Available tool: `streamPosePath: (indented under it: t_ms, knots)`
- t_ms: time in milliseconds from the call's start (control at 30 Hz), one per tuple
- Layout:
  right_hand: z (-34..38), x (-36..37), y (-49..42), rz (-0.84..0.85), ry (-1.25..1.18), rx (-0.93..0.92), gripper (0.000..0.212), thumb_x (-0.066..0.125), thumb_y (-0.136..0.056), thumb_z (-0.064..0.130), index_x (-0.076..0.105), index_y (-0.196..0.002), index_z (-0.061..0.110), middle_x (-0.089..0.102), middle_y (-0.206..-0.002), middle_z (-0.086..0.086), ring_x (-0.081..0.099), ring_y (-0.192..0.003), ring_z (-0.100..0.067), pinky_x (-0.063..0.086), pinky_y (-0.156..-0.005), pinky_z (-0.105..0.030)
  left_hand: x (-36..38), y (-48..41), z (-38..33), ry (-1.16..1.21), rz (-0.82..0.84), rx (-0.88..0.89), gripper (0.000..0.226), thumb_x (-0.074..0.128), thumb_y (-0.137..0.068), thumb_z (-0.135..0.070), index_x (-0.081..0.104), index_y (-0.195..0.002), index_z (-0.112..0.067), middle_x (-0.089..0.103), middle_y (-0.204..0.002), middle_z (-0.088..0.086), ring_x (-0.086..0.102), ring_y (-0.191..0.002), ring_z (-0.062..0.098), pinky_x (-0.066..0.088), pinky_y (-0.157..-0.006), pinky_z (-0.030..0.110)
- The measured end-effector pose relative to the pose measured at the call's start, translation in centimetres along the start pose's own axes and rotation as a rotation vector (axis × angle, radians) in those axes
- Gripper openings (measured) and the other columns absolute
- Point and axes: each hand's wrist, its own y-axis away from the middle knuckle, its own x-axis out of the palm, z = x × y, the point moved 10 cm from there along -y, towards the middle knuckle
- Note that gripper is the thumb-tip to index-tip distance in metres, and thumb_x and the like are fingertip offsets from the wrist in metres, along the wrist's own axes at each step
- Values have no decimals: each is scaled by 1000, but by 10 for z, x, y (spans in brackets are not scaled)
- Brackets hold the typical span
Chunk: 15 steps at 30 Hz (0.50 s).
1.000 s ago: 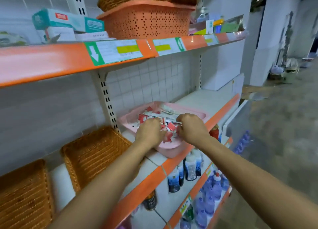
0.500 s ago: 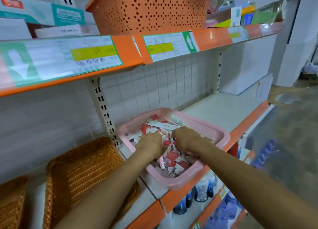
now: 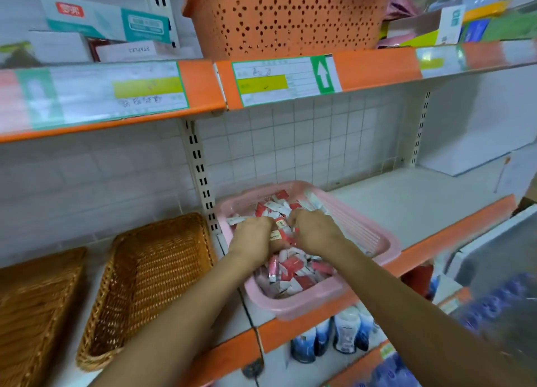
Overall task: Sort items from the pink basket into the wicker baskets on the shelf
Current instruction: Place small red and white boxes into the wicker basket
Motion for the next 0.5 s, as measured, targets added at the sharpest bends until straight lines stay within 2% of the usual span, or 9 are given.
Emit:
streamPosePath:
  t_ms: [133,267,367,433,500]
  knots:
    - [-1,-12,8,-21,-260,-22,22,51,-91,13,69,-97,25,63,-117,-2,60,-102,-24,45,-83,-28,-19,15,-2,39,-102,14,40,72,-78,-44,66,-108,-19,69,-106,5,60,-100,22,46,-87,33]
    - [-1,-17,20,-47,-464,-58,23,50,-92,11,67,-88,26,65,-111,1,60,-101,-20,44,-82,-24,-40,39,-1,49,-212,21,37,73,-78,-40,68,-109,-20,67,-109,2,58,-101,20,41,-85,29]
    - [10,-15,28,-15,-630,-109,26,53,-93,14,60,-75,32,65,-87,1,61,-77,-20,49,-73,-29,-50,60,4,37,-270,-14,37,73,-78,-39,68,-110,-21,66,-110,2,57,-102,21,39,-85,29]
    - [19,-10,31,31,-718,-118,26,54,-91,13,59,-75,32,68,-84,-5,65,-74,-24,55,-75,-37,-54,74,12,28,-293,-68,41,72,-78,-40,67,-114,-21,65,-111,4,57,-103,23,39,-85,29]
    - [32,0,37,116,-831,-121,22,55,-89,5,61,-87,26,68,-81,-9,64,-69,-25,55,-71,-40,-59,88,22,19,-314,-111,41,71,-79,-39,66,-116,-22,64,-109,5,57,-102,24,40,-83,29]
